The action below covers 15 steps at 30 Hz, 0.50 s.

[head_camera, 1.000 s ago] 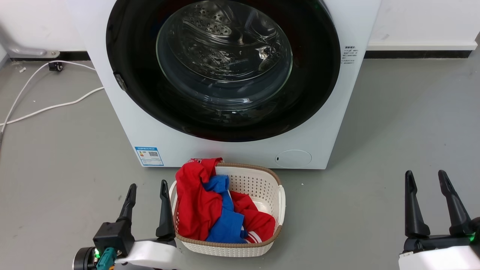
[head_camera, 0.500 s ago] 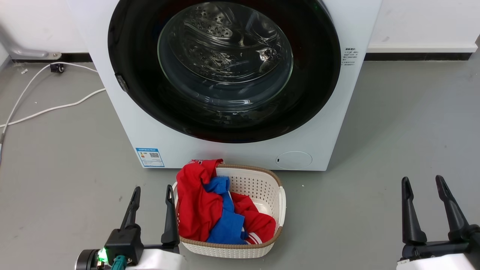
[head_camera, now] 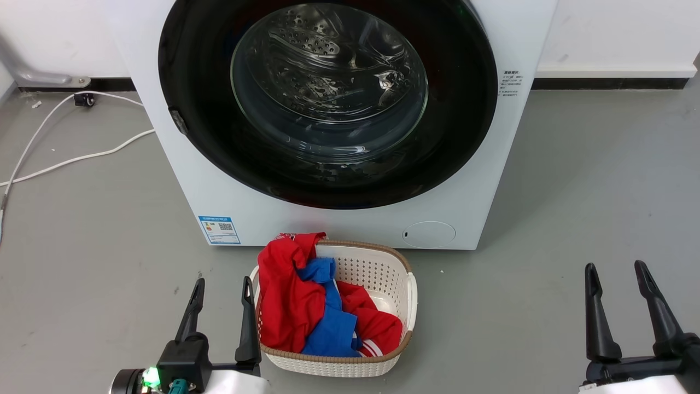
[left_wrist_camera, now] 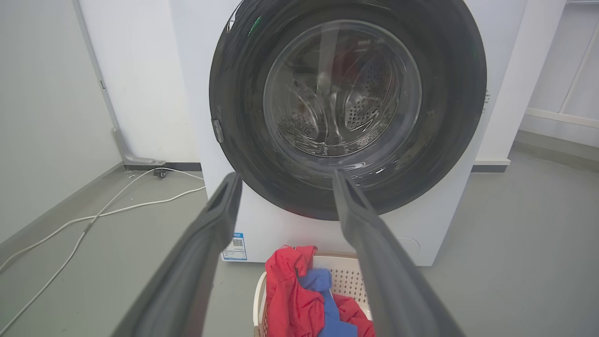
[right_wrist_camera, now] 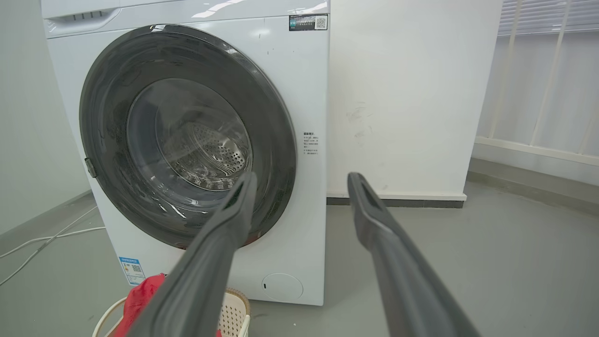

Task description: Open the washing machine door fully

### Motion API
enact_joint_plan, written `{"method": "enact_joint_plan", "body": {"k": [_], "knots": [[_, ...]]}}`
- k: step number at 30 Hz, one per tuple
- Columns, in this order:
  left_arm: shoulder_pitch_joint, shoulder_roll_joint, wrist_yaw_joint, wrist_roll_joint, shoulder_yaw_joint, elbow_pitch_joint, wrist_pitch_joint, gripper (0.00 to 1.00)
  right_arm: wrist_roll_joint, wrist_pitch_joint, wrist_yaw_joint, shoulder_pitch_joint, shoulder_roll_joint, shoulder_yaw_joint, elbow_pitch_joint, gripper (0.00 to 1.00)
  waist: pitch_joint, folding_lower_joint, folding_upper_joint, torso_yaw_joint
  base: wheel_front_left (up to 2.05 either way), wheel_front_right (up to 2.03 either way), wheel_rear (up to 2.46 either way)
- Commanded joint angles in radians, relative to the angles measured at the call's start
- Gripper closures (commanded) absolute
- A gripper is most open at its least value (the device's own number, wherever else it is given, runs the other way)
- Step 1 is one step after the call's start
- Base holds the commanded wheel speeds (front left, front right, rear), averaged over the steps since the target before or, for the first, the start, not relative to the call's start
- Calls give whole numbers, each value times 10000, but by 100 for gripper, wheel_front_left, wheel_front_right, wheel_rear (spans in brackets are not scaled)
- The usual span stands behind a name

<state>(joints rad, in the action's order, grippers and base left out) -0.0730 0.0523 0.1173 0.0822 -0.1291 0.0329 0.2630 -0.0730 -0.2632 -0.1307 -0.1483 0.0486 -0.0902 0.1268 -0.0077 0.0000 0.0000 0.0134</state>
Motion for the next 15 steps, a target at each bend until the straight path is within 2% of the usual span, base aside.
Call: {"method": "enact_joint_plan", "body": {"k": [1, 15], "knots": [[-58, -14, -22, 16, 31, 40, 28, 0, -134, -23, -1, -111, 30, -3, -89, 0, 2, 0, 0, 7, 0, 0, 0], [-88, -20, 67, 131, 54, 175, 28, 0, -273, -23, -1, -152, 30, 61, -405, 0, 33, 0, 0, 27, 0, 0, 0]]}}
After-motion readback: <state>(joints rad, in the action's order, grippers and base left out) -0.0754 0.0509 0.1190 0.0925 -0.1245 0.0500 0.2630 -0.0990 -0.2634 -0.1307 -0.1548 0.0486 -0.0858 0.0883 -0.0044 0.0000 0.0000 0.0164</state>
